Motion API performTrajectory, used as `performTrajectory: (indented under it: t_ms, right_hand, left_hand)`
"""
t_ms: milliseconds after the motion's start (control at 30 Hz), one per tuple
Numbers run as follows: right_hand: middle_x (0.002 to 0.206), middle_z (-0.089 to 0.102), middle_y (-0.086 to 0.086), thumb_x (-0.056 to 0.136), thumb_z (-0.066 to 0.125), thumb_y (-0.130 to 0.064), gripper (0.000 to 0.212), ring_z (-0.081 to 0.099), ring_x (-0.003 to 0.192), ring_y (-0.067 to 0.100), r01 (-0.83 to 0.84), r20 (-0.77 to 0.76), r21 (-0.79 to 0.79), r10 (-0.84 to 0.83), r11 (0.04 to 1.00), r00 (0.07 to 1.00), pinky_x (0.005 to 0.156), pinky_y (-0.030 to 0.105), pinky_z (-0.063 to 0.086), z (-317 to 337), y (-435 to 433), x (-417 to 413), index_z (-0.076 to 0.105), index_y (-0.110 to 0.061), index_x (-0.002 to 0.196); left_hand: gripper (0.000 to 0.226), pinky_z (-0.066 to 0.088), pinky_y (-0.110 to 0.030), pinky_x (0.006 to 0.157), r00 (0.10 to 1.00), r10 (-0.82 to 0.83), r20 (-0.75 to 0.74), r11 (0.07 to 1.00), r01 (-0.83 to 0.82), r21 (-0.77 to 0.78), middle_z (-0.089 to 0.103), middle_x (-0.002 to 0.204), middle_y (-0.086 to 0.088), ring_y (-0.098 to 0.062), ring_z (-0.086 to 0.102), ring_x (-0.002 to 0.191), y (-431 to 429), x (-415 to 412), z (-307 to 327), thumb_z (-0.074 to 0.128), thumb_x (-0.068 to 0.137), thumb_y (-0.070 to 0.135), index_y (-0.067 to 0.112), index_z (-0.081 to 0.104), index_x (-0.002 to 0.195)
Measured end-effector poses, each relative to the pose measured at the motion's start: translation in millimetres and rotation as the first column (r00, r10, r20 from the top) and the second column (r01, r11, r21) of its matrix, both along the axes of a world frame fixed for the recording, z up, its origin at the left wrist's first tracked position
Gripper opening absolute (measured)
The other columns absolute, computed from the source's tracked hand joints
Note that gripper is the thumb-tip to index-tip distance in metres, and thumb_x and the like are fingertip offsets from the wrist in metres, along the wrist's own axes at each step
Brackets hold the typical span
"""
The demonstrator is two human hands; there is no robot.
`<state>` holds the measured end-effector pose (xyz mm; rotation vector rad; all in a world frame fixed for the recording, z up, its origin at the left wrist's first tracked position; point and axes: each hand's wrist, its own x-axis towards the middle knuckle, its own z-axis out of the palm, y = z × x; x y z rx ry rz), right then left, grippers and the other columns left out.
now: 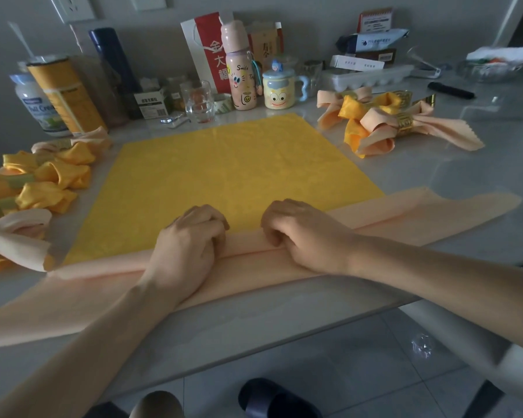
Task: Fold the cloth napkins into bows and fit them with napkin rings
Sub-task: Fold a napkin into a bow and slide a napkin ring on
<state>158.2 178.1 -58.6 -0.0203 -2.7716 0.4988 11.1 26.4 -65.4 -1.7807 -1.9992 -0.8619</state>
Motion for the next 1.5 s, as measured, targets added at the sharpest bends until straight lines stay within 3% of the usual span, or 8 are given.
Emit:
performTrajectory:
  t_ms: [167, 367, 700, 867, 1000, 1100, 1267, 1500]
  right_hand:
    - [0.089, 0.058, 0.008, 0.071, 0.023, -0.004, 0.028, 0.054, 0.086, 0.03, 0.005, -0.054, -0.01, -0.005, 1.0, 0.999, 0.079, 0.043, 0.044, -4.6, 2.1, -0.5, 0.044, -0.022, 0.075]
    - [0.089, 0.056, 0.005, 0.069, 0.03, 0.001, 0.027, 0.05, 0.083, 0.024, 0.019, -0.046, -0.018, -0.019, 1.0, 0.999, 0.08, 0.04, 0.043, -4.4, 2.2, -1.1, 0.043, -0.021, 0.075]
    - [0.1, 0.055, 0.009, 0.075, 0.041, 0.01, 0.027, 0.047, 0.094, 0.025, 0.037, 0.078, -0.014, -0.036, 0.999, 0.996, 0.082, 0.031, 0.035, 3.6, 0.5, -4.5, 0.058, -0.008, 0.083]
    - [0.099, 0.066, 0.004, 0.08, 0.047, 0.0, 0.026, 0.058, 0.098, 0.02, 0.102, 0.101, -0.18, -0.085, 0.978, 0.991, 0.089, 0.035, 0.043, 20.2, -0.1, 2.2, 0.071, -0.011, 0.085]
    - [0.101, 0.064, 0.005, 0.079, 0.053, -0.004, 0.021, 0.056, 0.098, 0.021, 0.126, 0.146, -0.206, -0.096, 0.97, 0.985, 0.089, 0.037, 0.044, 22.4, 2.7, 7.5, 0.068, -0.013, 0.09]
    - [0.104, 0.06, 0.003, 0.085, 0.054, -0.009, 0.019, 0.053, 0.096, 0.018, 0.145, 0.184, -0.156, -0.116, 0.977, 0.976, 0.084, 0.032, 0.044, 26.4, 4.7, 8.2, 0.058, -0.012, 0.102]
    - [0.097, 0.048, -0.004, 0.08, 0.061, -0.011, 0.034, 0.049, 0.09, 0.015, 0.157, 0.277, -0.119, -0.119, 0.98, 0.954, 0.079, 0.03, 0.044, 36.5, 4.9, 1.4, 0.054, -0.013, 0.114]
    - [0.111, 0.052, 0.006, 0.08, 0.057, -0.007, 0.032, 0.052, 0.097, 0.022, 0.126, 0.097, 0.192, -0.147, 0.973, 0.984, 0.072, 0.025, 0.033, 31.9, 4.1, -2.3, 0.054, -0.01, 0.112]
  left_hand:
    - [0.026, 0.034, -0.037, 0.043, 0.999, 0.037, 0.011, 0.968, -0.039, 0.247, 0.047, 0.063, -0.003, -0.015, 0.04, 0.056, -6.6, 1.5, 14.2, 0.029, 0.064, -0.006, 0.004, 0.049, 0.05]
    - [0.028, 0.036, -0.032, 0.044, 0.999, -0.007, 0.053, 0.96, -0.009, 0.281, 0.051, 0.061, -0.006, -0.014, 0.044, 0.055, -8.9, -1.9, 12.6, 0.027, 0.062, -0.008, 0.004, 0.048, 0.05]
    - [0.022, 0.026, -0.025, 0.041, 0.995, 0.067, 0.074, 0.984, -0.078, 0.16, 0.039, 0.048, 0.008, -0.02, 0.04, 0.055, -12.9, 0.8, 9.0, 0.025, 0.059, 0.014, 0.014, 0.044, 0.048]
    - [0.026, 0.046, -0.027, 0.069, 0.993, 0.101, 0.059, 0.995, -0.101, 0.006, 0.059, 0.098, 0.004, -0.009, 0.054, 0.088, -8.7, -6.7, 8.3, 0.042, 0.082, 0.012, 0.017, 0.062, 0.098]
    - [0.016, 0.035, -0.004, 0.075, 0.978, 0.064, 0.199, 0.976, -0.019, -0.218, 0.057, 0.093, 0.026, -0.005, 0.057, 0.088, -12.9, -7.7, 10.4, 0.05, 0.088, 0.03, 0.045, 0.054, 0.086]
    - [0.027, 0.029, 0.004, 0.08, 0.985, 0.072, 0.155, 0.959, -0.026, -0.281, 0.053, 0.099, 0.031, 0.006, 0.051, 0.09, -24.6, -7.5, 6.5, 0.046, 0.086, 0.044, 0.029, 0.067, 0.095]
    - [0.026, 0.035, -0.017, 0.08, 0.982, 0.125, 0.142, 0.947, -0.075, -0.313, 0.05, 0.096, 0.026, -0.01, 0.055, 0.095, -29.6, -8.8, 9.6, 0.064, 0.086, 0.024, 0.02, 0.065, 0.112]
    - [0.017, 0.049, -0.032, 0.059, 0.988, 0.153, -0.02, 0.945, -0.152, -0.288, 0.057, 0.082, 0.007, -0.021, 0.062, 0.073, -15.1, -0.2, 16.6, 0.058, 0.07, 0.023, 0.02, 0.066, 0.085]
